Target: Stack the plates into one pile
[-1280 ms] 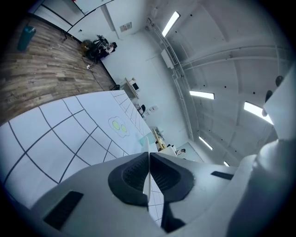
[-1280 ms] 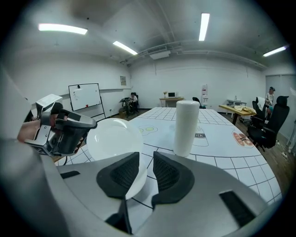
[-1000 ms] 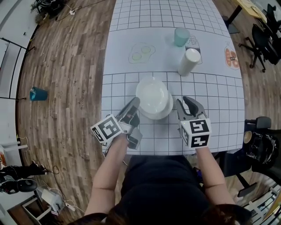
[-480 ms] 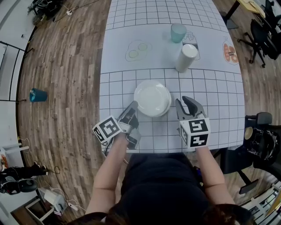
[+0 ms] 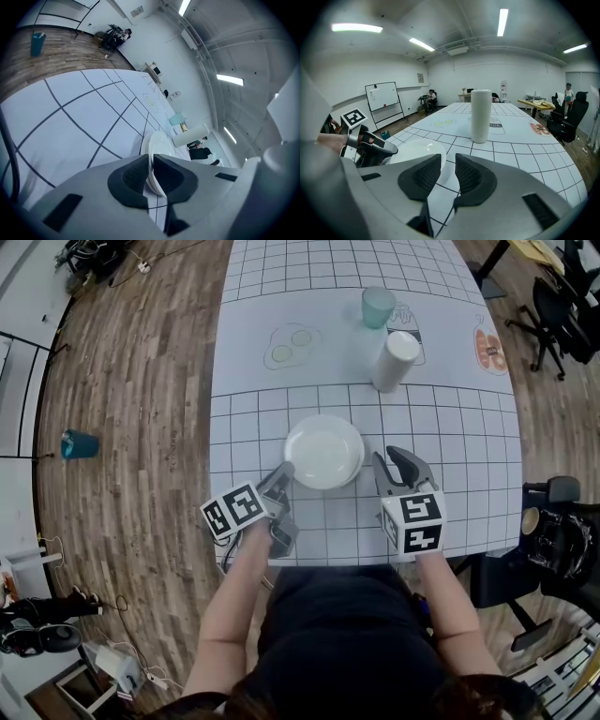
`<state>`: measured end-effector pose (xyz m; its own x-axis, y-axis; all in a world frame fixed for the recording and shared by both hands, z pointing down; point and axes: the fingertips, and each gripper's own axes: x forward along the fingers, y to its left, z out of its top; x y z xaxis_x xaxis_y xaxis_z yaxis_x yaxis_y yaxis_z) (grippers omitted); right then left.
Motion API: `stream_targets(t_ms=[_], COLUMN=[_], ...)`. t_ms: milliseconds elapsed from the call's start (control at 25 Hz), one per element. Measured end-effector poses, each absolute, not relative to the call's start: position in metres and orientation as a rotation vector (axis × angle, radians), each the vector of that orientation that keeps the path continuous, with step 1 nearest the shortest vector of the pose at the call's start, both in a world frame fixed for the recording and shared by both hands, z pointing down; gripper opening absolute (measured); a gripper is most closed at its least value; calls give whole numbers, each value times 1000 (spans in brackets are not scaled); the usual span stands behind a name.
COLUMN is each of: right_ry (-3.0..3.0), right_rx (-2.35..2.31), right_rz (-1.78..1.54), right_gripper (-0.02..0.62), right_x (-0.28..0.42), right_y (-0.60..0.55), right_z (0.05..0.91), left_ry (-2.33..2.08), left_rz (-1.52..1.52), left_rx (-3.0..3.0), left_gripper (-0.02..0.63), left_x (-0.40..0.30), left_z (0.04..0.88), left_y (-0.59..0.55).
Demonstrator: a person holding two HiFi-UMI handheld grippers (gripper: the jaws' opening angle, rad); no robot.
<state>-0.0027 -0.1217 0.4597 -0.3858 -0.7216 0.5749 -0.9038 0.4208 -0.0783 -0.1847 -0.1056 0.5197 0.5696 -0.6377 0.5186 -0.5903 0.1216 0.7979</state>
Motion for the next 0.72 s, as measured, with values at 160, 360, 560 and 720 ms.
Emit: stream_targets(t_ms=[160, 360, 560, 720], right_ry=[-2219, -2218, -2222, -2226], right_rx=[1371, 1367, 1358, 1347], right_rz=[536, 539, 540, 535], right_gripper=[110, 111, 110, 110], right_x=[-3, -3, -5, -8], right_y=[-122, -122, -124, -125], right_z=[462, 463, 463, 461], left_ry=[-1106, -1162, -1253, -1372], left_rz=[67, 214, 283, 369], left_rx=[1601, 1712, 1806, 1916], left_gripper=[57, 89, 92, 74], left_x=[-181, -181, -190, -202], left_z=[523, 522, 512, 494], left_y=[-104, -103, -107, -114])
